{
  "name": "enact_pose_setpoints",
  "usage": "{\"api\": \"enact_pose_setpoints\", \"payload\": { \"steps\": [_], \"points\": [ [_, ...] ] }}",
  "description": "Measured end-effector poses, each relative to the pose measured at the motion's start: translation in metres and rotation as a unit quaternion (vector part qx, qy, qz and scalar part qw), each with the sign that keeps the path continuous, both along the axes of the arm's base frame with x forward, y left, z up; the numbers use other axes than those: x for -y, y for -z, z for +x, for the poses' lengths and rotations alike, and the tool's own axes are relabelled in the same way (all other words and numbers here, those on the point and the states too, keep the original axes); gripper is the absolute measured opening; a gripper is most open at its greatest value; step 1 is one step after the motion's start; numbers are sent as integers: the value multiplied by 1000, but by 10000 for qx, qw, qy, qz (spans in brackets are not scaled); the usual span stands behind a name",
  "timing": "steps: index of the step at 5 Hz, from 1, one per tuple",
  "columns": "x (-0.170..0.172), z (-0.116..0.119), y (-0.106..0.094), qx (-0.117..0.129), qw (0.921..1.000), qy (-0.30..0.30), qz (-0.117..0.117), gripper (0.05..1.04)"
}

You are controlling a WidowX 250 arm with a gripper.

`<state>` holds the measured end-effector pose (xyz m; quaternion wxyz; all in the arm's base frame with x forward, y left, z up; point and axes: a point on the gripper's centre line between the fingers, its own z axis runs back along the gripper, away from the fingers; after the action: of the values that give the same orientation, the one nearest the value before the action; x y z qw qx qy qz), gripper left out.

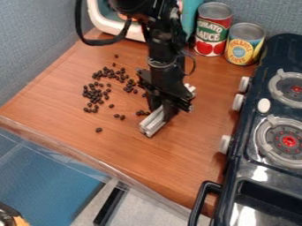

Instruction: Sweep into pile

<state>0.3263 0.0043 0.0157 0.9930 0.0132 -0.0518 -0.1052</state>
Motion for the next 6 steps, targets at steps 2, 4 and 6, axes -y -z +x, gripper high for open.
{"api": "enact_pose_setpoints", "payload": {
  "steps": [2,4,6],
  "points": [
    [-29,0,0,-6,9996,-265,-63,365],
    [-70,-5,-2,15,9972,-741,-116,365],
    [-92,-11,-3,-28,9949,-983,-207,365]
  ]
}}
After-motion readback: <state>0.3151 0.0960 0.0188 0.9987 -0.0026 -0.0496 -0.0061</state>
